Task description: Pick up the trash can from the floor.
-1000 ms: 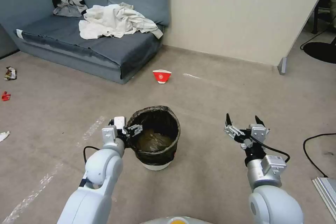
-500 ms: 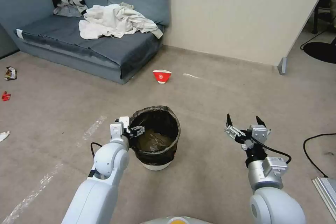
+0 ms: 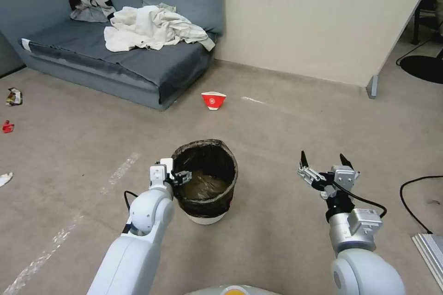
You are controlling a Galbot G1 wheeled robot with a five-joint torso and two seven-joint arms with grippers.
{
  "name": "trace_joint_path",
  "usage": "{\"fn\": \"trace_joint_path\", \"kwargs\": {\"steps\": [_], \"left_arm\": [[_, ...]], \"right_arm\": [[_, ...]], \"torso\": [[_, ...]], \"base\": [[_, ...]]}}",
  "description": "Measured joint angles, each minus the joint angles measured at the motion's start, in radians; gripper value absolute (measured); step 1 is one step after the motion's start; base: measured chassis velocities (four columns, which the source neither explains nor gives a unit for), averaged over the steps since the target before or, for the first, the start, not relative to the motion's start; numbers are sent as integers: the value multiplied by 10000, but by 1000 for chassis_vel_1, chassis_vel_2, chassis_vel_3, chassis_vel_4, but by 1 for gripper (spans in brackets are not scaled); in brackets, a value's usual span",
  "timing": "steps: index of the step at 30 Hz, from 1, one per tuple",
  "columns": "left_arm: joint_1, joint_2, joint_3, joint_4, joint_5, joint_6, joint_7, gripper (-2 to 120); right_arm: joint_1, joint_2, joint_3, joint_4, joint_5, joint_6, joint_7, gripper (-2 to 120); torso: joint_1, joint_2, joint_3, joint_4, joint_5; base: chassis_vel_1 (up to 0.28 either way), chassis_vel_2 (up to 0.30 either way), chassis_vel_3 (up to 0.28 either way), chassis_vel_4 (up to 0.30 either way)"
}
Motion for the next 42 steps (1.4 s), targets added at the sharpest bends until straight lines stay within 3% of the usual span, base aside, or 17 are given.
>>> {"fn": "trace_joint_path", "kwargs": {"steps": [11,20,27,36,42], "left_arm": [[16,-59,20,156,156,-12,-20,100],[85,-54,-22,180,216,-15,-51,70],[71,13,-30,207,214,-46,-122,40],[178,87,23,154,431,-373,-116,17],[240,93,49,68,468,-521,-122,9]], "right_arm": [[-13,25,2,-18,13,72,2,100],[-24,42,-14,-65,23,104,90,100],[30,72,-72,-102,23,105,154,100],[56,130,-100,-165,19,103,155,100],[63,135,-104,-174,16,103,155,100]], "torso": [[0,0,-1,0,-1],[0,1,-1,1,0],[-1,0,0,0,-3],[-1,1,0,-2,-3],[0,1,0,-3,-7]], "base": [[0,0,0,0],[0,0,0,0],[0,0,0,0],[0,0,0,0],[0,0,0,0]]}}
